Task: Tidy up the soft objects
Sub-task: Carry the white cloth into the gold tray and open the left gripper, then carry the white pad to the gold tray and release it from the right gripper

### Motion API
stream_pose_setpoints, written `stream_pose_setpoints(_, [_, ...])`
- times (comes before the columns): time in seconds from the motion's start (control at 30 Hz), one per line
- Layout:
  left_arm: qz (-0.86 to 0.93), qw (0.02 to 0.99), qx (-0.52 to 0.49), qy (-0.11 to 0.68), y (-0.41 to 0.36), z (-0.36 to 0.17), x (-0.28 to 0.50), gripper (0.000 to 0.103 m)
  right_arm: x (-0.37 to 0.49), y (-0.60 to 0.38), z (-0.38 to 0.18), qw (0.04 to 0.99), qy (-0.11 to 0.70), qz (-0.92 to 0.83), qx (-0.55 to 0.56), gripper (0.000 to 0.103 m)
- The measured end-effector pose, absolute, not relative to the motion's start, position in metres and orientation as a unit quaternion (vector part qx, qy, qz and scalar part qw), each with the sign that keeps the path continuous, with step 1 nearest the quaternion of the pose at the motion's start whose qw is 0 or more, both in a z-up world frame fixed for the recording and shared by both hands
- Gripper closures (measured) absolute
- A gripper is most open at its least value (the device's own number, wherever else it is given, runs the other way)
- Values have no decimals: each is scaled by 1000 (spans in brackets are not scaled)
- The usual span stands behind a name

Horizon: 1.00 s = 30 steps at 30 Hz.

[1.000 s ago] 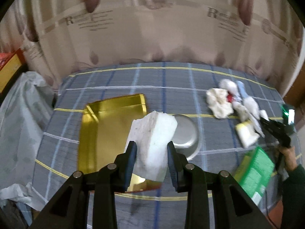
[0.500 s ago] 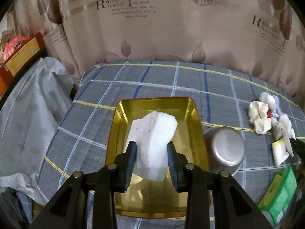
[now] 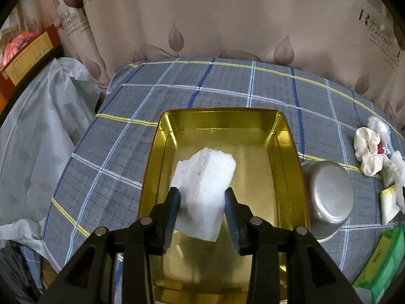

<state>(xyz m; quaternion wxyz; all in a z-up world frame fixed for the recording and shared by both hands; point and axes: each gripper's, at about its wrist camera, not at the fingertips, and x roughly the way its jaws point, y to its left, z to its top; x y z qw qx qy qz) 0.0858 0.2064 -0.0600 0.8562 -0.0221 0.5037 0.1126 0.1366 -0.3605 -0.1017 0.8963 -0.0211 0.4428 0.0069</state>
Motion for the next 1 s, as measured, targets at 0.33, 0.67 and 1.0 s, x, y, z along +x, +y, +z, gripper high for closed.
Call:
stream_pose_setpoints(0.33, [104, 850, -50, 514, 211, -68, 94, 58, 136, -361, -102, 896, 443, 5, -25, 77])
stream_pose_setpoints(0.67, [115, 872, -5, 476, 198, -42, 64, 58, 138, -361, -101, 893, 450, 1, -21, 77])
stream_pose_setpoints(1.0, [140, 879, 3, 455, 205, -34, 33, 58, 134, -357, -85, 885, 465, -16, -27, 86])
